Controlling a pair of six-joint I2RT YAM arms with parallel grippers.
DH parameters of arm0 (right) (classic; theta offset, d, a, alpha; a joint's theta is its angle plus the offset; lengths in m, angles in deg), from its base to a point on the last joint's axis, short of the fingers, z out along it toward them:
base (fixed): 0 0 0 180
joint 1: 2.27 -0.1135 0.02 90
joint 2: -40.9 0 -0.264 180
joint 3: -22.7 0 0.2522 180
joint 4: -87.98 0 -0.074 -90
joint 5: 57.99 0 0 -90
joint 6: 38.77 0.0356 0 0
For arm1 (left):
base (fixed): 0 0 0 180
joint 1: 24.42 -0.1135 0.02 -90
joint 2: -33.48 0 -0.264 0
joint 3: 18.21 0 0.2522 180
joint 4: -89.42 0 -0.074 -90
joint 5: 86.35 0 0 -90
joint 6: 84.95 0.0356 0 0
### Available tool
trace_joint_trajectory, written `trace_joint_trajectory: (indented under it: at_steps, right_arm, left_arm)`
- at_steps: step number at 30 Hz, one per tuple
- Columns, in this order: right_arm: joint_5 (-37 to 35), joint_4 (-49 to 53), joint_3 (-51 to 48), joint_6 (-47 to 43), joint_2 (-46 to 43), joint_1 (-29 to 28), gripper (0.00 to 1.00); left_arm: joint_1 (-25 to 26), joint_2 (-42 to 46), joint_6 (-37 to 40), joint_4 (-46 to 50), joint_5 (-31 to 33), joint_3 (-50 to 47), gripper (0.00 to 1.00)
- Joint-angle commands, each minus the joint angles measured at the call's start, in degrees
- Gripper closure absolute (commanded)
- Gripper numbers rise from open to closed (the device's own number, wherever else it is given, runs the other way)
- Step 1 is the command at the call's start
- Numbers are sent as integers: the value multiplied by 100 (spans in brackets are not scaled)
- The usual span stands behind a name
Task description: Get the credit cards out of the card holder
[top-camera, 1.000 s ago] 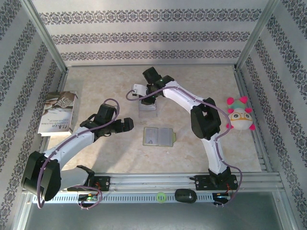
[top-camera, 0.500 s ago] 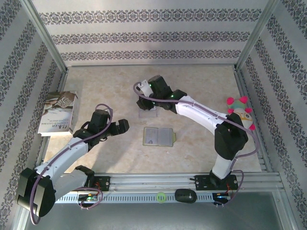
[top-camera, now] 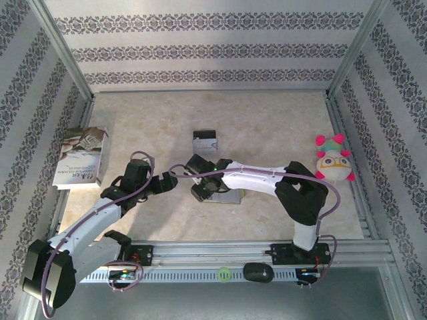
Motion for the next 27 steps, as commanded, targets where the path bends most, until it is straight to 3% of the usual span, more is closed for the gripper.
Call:
trace_joint_trajectory:
  at_steps: [1, 11, 18, 27]
  right_arm:
    - [-381, 293, 173, -35, 103, -112, 57]
    - [-430, 297, 145, -101, 492, -224, 63]
    - [-230, -56, -112, -92, 380, -136, 99]
    - [400, -1952, -1301, 277, -925, 111, 100]
  left_arm:
    - [-82, 52, -104, -218, -132, -75, 2]
    - [-78, 27, -47, -224, -196, -31, 4]
    - [-47, -207, -29, -554, -691, -72, 14]
    - [554, -697, -232, -1126, -605, -47, 29]
